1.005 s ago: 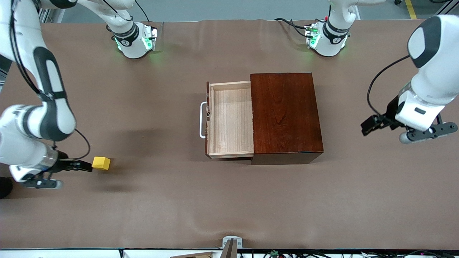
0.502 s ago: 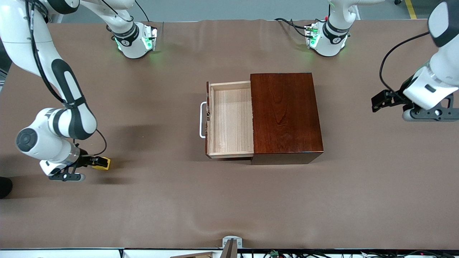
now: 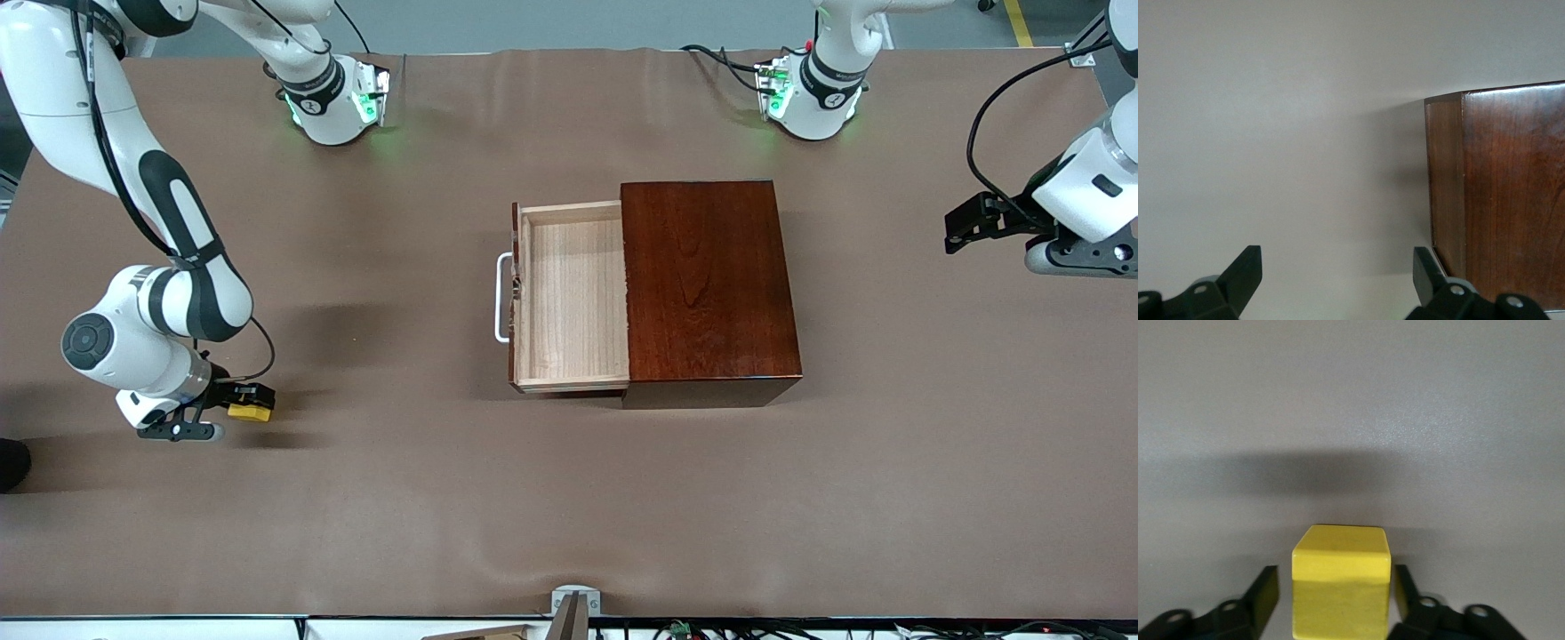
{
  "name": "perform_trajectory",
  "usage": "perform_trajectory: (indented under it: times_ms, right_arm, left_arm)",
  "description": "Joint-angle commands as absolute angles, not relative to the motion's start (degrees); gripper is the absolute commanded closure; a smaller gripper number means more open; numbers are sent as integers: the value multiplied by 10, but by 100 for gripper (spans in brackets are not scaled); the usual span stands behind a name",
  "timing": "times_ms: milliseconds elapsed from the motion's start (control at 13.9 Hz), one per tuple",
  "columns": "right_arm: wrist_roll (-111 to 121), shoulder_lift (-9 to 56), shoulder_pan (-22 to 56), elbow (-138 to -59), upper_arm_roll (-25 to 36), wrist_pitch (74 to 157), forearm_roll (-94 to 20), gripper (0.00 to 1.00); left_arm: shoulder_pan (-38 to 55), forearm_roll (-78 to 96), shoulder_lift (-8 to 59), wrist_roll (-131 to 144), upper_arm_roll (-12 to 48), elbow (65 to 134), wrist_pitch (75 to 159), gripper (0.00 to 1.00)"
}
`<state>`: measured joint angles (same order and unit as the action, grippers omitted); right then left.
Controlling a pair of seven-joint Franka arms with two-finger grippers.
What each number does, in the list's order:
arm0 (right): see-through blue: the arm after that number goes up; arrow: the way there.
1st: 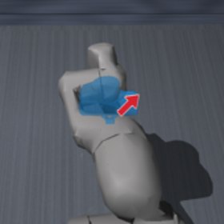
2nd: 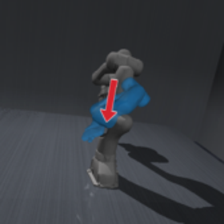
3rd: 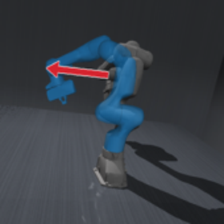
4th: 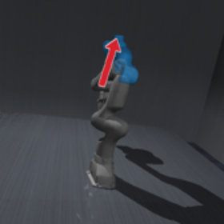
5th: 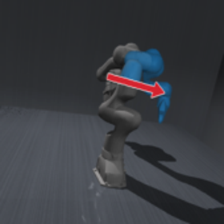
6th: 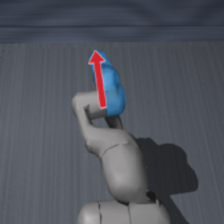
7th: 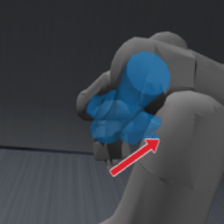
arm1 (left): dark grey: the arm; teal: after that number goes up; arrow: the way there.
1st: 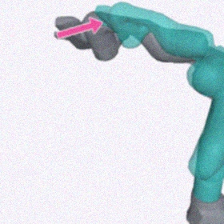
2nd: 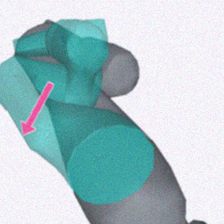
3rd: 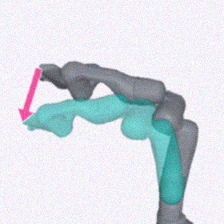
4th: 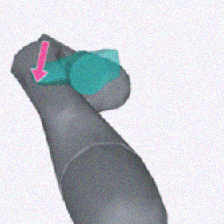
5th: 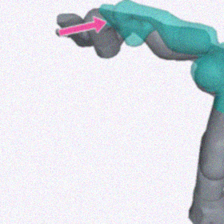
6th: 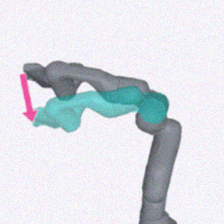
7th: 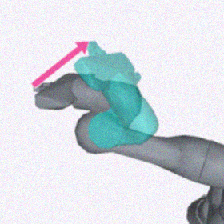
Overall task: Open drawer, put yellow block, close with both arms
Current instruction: 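Grasp the yellow cube with the right gripper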
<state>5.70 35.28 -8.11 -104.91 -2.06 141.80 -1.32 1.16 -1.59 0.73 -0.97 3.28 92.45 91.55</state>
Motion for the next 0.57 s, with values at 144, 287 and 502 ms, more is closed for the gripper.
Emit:
perform_trajectory:
  times_ms: [144,287,502]
  right_arm:
    - [59,329,-81,-1042,-24,1404,-11,100]
    - [60,285,-80,-1021,-24,1345,-11,100]
    - [55,221,-68,-933,-25,1163,-10,100]
  left_arm:
    - [16,-12,19,-12,40,899,902,0]
    - [15,-12,19,-11,47,899,903,0]
    - [8,-8,25,-12,47,899,908,0]
